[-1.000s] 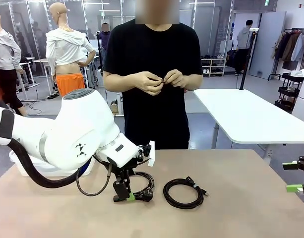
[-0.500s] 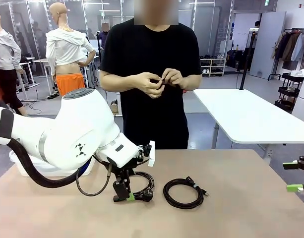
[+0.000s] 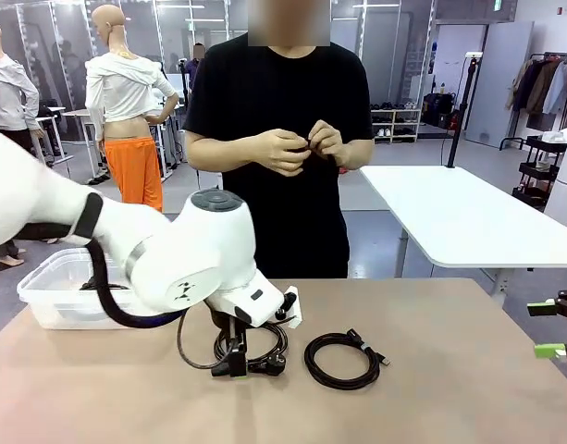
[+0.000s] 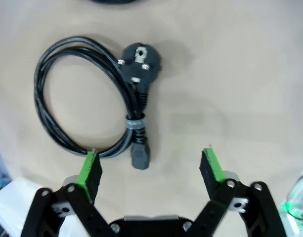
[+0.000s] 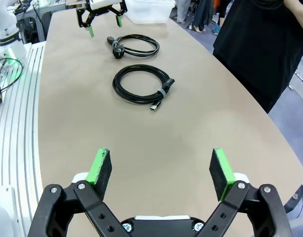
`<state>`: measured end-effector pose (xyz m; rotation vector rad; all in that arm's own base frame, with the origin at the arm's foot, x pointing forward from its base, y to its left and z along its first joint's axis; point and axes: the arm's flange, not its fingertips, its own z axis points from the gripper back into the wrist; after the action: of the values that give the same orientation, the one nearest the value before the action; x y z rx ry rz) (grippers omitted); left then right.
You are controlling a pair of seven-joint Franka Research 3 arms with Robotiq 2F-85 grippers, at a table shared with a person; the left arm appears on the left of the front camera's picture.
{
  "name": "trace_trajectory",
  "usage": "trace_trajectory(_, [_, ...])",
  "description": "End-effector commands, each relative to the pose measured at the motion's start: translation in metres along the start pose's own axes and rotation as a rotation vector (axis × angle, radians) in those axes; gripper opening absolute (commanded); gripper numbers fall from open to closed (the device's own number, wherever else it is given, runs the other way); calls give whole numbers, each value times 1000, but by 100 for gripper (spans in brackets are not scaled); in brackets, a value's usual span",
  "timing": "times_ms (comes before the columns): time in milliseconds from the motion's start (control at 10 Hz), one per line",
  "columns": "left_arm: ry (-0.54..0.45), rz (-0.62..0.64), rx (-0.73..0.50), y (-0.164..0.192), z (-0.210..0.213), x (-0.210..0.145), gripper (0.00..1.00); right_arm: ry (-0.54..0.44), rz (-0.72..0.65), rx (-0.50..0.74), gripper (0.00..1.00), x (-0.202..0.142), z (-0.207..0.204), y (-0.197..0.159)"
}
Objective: Organize and store the cables.
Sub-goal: Place the Power Cable into the Organizing box.
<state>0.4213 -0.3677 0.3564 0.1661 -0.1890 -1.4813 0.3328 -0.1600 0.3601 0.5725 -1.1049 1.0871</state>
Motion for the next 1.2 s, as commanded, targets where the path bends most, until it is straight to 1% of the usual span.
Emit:
trace_trajectory(0, [63, -7, -29, 20, -14, 29, 100, -10, 2, -9, 100, 3, 0, -1])
trace_trajectory(200, [88, -35, -45, 33, -30, 34, 100, -10, 2, -9, 100, 3, 0, -1])
trace_trajectory(300, [71, -41, -49, 40, -38, 35, 100, -10, 2, -9, 100, 3, 0, -1])
trace_trajectory(600, [75, -59, -89, 44, -51, 34, 100, -10, 2, -9, 100, 3, 0, -1])
trace_trajectory(700, [108, -46, -79, 44, -54, 33, 76, -10, 2, -9, 100, 3, 0, -1])
trace_trajectory(800, [116, -58, -96, 42, -53, 30, 66, -10, 2, -9, 100, 3, 0, -1])
trace_trajectory(900, [112, -61, -105, 41, -55, 28, 27, -10, 2, -9, 100, 3, 0, -1])
trace_trajectory(1000, [114, -60, -113, 40, -57, 27, 6, -10, 2, -9, 100, 3, 0, -1])
trace_trajectory(1100, [115, -59, -112, 38, -56, 26, 0, -10, 2, -9, 100, 3, 0, -1])
